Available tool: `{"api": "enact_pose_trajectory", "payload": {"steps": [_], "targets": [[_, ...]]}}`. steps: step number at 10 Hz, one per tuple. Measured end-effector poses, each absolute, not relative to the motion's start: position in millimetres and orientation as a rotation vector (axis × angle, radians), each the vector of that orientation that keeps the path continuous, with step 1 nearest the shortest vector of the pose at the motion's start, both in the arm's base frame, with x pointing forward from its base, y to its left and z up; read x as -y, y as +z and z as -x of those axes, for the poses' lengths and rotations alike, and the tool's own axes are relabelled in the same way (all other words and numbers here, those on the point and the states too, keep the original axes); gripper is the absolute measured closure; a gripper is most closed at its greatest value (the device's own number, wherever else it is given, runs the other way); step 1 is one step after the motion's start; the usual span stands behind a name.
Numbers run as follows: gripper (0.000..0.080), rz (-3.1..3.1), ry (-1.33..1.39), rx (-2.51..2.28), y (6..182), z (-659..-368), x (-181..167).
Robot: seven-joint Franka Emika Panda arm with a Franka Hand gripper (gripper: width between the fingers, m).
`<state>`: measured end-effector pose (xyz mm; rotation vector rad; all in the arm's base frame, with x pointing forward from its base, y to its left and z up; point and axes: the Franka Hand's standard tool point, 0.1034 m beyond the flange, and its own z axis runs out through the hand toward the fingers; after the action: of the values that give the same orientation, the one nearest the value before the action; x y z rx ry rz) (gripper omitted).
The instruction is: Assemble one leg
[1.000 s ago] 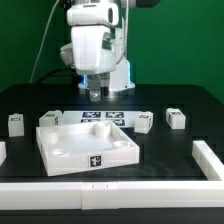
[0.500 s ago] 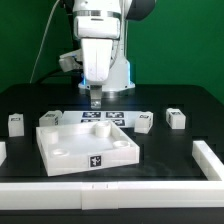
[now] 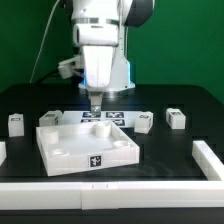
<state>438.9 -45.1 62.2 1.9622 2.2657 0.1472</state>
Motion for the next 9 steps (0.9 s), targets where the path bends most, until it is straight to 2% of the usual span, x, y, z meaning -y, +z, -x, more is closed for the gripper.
{"api": "enact_pose_trajectory", "payload": {"steps": [1, 4, 8, 9], "targets": [[0.015, -1.898, 0.122, -2.343, 51.3, -421, 54], [0.015, -1.939, 0.12, -2.339, 33.7, -401, 57], [0.015, -2.049, 0.096, -2.311, 9.5, -392, 43], [0.015, -2.05, 0.096, -2.309, 8.7, -394, 44]]}}
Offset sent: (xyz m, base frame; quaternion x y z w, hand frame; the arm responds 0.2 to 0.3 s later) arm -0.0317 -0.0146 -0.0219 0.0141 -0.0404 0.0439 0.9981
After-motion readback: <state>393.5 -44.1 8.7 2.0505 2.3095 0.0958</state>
